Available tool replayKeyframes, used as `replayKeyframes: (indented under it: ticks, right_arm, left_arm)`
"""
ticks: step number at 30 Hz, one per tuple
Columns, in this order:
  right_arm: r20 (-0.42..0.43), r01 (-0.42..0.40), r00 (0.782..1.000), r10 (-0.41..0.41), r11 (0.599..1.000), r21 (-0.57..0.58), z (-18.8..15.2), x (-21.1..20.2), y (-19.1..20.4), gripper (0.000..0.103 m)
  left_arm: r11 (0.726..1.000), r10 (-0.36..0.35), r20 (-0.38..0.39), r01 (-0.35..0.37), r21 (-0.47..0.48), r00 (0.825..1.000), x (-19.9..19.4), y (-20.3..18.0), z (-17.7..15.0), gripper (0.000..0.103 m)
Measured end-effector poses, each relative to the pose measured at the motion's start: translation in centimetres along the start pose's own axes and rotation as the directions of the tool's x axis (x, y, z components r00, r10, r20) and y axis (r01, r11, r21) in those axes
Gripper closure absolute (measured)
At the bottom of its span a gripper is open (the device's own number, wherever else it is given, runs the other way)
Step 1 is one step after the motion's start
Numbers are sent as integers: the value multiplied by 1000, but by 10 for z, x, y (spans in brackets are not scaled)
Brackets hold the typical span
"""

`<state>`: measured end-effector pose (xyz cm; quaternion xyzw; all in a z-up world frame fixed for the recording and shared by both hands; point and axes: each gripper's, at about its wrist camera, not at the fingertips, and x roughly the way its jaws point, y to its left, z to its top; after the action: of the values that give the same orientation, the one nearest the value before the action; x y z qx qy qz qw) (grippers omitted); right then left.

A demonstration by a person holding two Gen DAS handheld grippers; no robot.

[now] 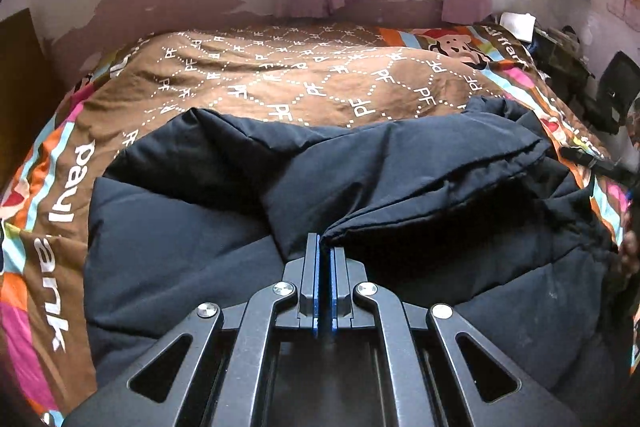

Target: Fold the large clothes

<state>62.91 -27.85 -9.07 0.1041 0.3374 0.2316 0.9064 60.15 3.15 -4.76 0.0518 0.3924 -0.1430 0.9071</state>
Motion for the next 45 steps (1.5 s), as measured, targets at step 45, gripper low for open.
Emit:
replayKeyframes:
  ticks: [45]
  right_arm:
    - [-220, -44, 975, 39, 999, -16, 0, 98, 18, 76]
  left_arm:
    - [997, -41, -45, 38, -70, 998, 53, -18, 9, 100]
